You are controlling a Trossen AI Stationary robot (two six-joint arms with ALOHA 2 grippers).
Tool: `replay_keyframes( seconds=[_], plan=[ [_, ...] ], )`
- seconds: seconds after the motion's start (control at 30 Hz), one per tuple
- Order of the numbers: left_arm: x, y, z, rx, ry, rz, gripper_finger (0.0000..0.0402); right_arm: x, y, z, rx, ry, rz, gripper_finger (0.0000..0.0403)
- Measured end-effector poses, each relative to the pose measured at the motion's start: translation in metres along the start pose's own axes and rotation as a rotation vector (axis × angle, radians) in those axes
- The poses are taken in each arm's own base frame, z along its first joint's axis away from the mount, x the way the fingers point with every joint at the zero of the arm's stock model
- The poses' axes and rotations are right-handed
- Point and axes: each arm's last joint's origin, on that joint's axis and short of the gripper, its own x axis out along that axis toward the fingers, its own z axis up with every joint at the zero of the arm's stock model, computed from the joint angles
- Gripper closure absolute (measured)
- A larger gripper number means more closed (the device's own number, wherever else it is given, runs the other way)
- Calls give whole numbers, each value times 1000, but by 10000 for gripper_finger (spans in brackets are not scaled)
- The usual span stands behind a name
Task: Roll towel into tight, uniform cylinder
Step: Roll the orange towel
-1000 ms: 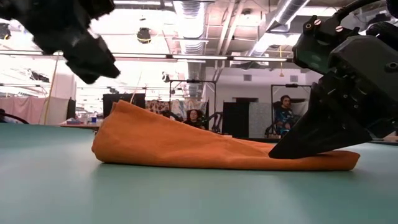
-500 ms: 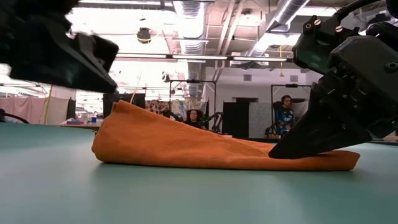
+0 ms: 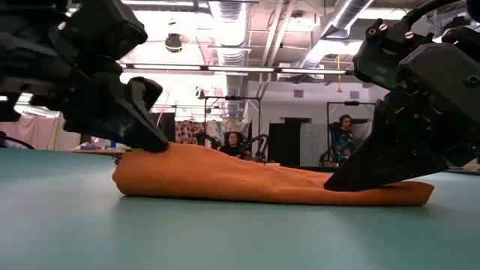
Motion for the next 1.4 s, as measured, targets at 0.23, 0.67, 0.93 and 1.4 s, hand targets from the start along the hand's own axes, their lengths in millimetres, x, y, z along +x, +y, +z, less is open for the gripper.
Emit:
replay_keyframes(
  seconds=[0.23,0.67,0.93,1.4],
  plan=[
    [17,-4,-19,-7,42,-12,401,-5,4,-1,-1,-47,-5,285],
    [21,-4,-24,-33,53,-14,401,-43,33,-5,-296,-249,-34,285],
    [21,-3,-24,-32,59,-12,401,-47,37,-9,-421,-220,-5,246],
    [20,-2,-31,-23,126,-6,401,-13,15,-25,-470,-69,-75,119]
  ],
)
